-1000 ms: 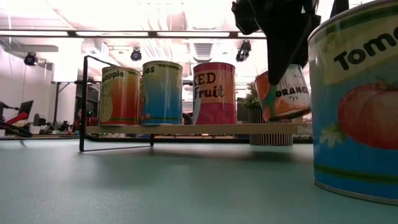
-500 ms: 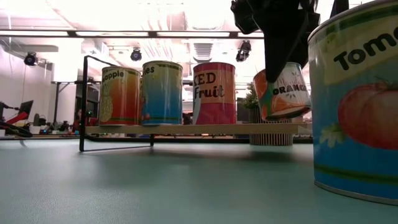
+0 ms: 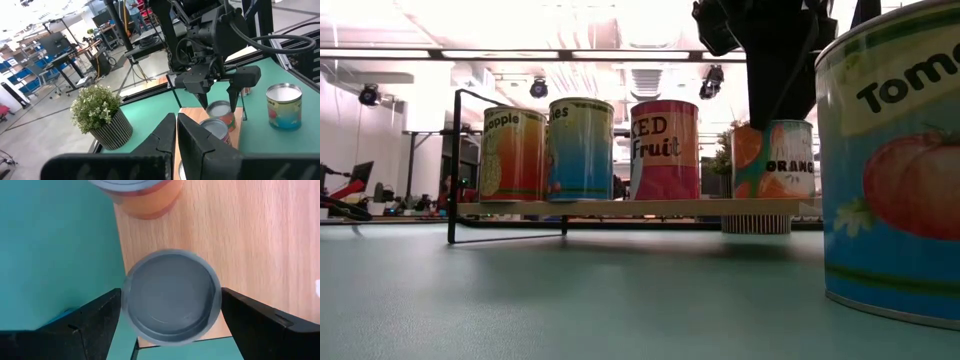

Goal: Pick and place cans onto a shelf
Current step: Put the small canned oranges on the shelf, then adjust the canned cherries on the shelf, then put the canned carrots on the shelf

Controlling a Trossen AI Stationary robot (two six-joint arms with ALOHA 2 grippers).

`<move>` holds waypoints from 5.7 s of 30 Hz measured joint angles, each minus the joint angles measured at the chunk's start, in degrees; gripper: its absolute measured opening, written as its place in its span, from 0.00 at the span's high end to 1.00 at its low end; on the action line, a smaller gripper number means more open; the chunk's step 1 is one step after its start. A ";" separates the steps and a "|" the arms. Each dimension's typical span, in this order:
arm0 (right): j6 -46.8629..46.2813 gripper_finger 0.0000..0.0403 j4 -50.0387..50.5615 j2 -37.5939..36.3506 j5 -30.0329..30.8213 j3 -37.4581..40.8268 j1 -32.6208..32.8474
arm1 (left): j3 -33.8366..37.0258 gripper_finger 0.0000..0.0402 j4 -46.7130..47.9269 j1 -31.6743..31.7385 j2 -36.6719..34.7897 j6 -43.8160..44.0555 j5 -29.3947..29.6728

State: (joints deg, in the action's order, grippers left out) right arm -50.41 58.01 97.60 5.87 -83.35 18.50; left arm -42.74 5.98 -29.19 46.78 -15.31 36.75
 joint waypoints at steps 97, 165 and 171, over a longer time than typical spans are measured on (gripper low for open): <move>33.58 0.96 -21.96 5.88 10.83 -15.80 -5.29 | -0.37 1.00 -0.37 0.04 0.00 0.52 0.11; 42.37 0.97 -21.81 10.27 15.13 -16.92 -5.38 | -0.37 1.00 0.90 0.02 0.00 -1.33 0.16; 45.53 0.97 -26.64 9.84 15.17 -16.97 -4.22 | -0.37 1.00 0.96 0.02 0.00 -1.33 0.16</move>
State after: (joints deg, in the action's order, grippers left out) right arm -4.88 31.36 107.44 21.04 -100.32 14.29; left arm -43.11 6.93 -29.17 46.78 -16.64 36.91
